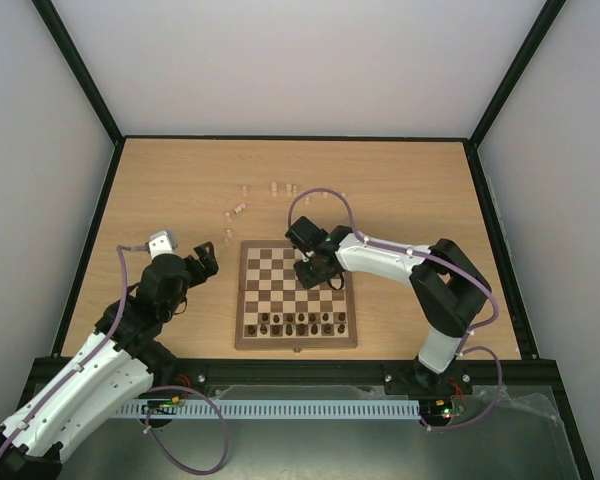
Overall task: Set up the chess pieces on the board
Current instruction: Pick up the chess piece from the chessboard.
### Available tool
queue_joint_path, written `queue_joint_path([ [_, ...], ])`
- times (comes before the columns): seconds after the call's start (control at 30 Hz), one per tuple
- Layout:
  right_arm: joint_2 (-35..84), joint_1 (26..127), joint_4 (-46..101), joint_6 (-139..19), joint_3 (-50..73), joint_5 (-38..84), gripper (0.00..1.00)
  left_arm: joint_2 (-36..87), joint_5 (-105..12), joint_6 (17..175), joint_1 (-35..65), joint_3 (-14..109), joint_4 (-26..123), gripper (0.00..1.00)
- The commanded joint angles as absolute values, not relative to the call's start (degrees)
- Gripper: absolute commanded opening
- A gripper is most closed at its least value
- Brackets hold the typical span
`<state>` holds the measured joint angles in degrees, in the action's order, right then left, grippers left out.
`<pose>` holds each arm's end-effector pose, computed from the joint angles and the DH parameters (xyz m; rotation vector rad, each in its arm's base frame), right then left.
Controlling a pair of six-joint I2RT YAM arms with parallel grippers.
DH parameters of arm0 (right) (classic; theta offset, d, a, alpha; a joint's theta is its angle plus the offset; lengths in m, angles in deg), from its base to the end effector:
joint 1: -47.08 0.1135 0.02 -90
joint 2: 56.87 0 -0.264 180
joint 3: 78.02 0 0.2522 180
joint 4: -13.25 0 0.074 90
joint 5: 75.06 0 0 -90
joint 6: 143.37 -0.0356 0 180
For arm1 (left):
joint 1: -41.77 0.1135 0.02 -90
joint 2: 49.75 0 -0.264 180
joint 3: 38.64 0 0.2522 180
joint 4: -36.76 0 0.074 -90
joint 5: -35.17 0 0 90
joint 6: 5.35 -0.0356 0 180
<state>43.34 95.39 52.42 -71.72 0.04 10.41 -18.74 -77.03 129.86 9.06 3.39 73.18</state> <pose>0.2368 0.2617 0.1822 -0.6632 2.5828 0.2864 0.1233 -0.0632 0.2518 -0.4637 1.9584 -0.4892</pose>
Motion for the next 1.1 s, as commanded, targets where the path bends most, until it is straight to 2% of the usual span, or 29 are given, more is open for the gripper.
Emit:
queue_joint_path([
  [0.0,42.0,95.1,56.4,-72.4,-1.9,9.9,0.33,-18.8,-77.9,129.7,9.3,3.1,72.7,0.99],
  [0.17,41.4,95.1,56.6,-72.5,-2.3,9.7,0.32,-18.6,-77.9,129.6,9.2,3.2,72.5,0.99],
  [0.3,41.6,95.1,56.6,-72.4,-2.3,9.6,0.26,-18.3,-77.9,129.6,9.3,3.3,72.4,0.99],
  [0.43,42.1,95.1,56.4,-72.2,-2.1,9.6,0.25,-17.8,-77.8,129.6,9.3,3.2,72.0,1.0],
  [0.7,42.9,95.1,55.8,-71.8,-1.7,10.3,0.13,-17.3,-77.3,129.2,9.3,3.3,71.5,0.99],
  [0.77,42.6,95.1,55.8,-71.7,-1.7,11.0,0.1,-17.2,-76.5,128.8,9.3,3.2,71.0,0.99],
  [1.07,35.3,95.1,53.3,-72.8,-4.1,15.6,0.09,-16.5,-66.3,125.9,9.3,2.2,66.8,1.0],
])
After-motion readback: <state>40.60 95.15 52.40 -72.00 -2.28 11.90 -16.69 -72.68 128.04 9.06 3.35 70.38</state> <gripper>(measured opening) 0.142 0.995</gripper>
